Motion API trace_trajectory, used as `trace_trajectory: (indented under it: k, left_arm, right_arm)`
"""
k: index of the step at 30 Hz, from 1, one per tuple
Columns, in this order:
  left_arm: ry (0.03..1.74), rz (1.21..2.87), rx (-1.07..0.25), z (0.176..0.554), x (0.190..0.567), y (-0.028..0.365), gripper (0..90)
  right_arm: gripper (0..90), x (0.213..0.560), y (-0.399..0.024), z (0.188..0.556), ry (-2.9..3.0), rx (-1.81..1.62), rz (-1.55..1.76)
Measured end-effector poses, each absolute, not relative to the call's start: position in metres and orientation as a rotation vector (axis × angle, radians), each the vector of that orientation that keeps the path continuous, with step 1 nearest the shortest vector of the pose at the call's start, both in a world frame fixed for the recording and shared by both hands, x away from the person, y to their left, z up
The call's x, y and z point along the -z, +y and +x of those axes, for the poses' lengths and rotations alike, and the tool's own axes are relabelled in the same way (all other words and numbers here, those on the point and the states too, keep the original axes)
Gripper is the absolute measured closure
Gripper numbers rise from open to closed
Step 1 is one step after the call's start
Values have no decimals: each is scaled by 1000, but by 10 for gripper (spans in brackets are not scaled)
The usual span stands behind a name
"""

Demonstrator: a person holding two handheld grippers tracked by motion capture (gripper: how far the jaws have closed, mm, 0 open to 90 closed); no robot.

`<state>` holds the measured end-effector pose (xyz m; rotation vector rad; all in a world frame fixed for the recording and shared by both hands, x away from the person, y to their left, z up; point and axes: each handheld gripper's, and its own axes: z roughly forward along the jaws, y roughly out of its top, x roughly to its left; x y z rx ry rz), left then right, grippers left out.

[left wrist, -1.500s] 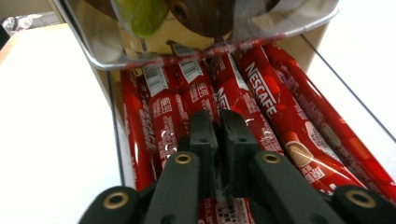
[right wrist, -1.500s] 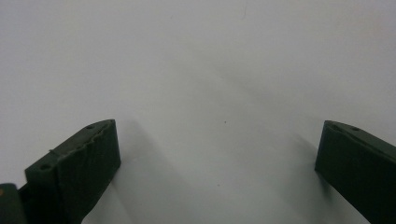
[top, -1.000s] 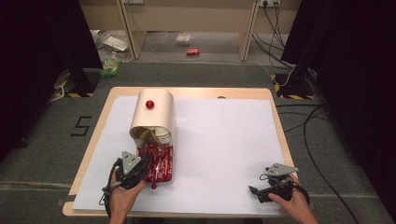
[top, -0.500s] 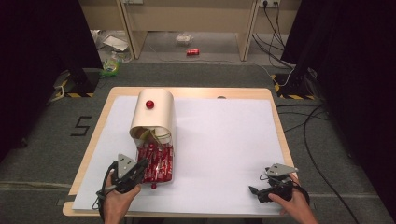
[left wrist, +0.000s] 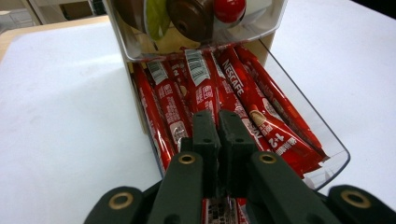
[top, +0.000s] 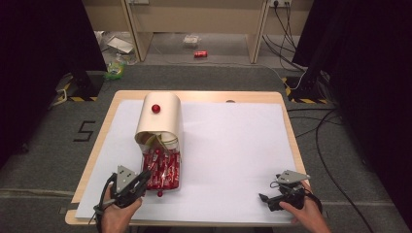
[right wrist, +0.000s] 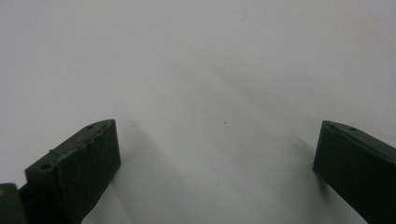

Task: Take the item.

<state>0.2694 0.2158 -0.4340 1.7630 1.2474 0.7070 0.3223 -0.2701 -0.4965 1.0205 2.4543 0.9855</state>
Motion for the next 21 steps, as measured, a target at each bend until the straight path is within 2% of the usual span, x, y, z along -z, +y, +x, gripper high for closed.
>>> trace_trajectory:
  k: [21]
  left_arm:
    - [1252,1739,-747,245,428,226,860]
  right_arm:
    - [15,496,-270,322,2455,-988,1019]
